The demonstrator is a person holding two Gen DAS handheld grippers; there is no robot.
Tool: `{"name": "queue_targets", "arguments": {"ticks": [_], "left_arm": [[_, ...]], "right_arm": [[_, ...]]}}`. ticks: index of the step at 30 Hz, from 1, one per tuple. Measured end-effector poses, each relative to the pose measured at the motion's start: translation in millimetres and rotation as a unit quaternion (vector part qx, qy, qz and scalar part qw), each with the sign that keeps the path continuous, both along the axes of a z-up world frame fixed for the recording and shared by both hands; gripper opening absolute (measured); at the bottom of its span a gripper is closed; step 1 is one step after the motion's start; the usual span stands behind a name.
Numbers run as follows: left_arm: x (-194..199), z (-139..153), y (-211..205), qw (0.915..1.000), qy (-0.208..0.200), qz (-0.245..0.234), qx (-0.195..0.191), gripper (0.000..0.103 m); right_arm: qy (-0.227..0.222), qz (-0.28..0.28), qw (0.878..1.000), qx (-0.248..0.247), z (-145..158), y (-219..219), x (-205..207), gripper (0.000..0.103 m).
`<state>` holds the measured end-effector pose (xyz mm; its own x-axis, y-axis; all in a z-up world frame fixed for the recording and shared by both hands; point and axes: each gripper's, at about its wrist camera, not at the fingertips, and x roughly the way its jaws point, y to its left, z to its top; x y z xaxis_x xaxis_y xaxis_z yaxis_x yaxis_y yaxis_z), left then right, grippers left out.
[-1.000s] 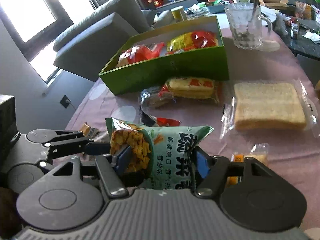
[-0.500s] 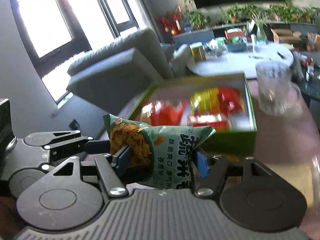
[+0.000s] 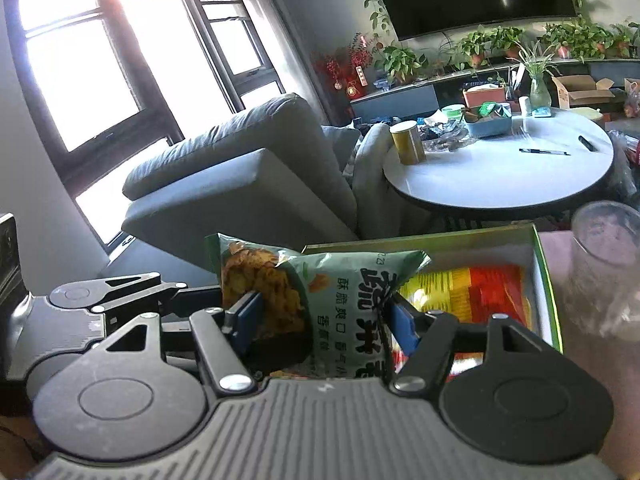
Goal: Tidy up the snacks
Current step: 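Carry the green cracker bag into the green box and open the right gripper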
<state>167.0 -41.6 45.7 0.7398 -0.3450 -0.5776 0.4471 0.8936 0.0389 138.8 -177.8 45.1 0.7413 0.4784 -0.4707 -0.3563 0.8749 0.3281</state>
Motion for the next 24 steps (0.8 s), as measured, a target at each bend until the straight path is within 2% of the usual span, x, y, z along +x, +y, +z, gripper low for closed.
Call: {"name": "queue_targets", "arguments": {"ticks": [7,16,19,24], "left_arm": [[40,-16,7,0.9998,0.015,0.009,0.000,0.063],[66,-34,16,0.9994,0.025,0.022,0.000,0.064],[72,-43,20,0.9987,0.039,0.034,0.000,0.073],[65,-49,24,0.9985,0.037,0.038,0.016,0.078]], "right_arm": [[0.013,0.001,1.000,-0.009,-10,7,34,0.066],[0.025,0.009,1.000,-0.013,-24,17,66,0.066],[0.029,0.011,0.999,-0.018,-31,21,73,0.066],[0.019,-0.006,0.998,-0.061,-37,25,68,0.066]]}}
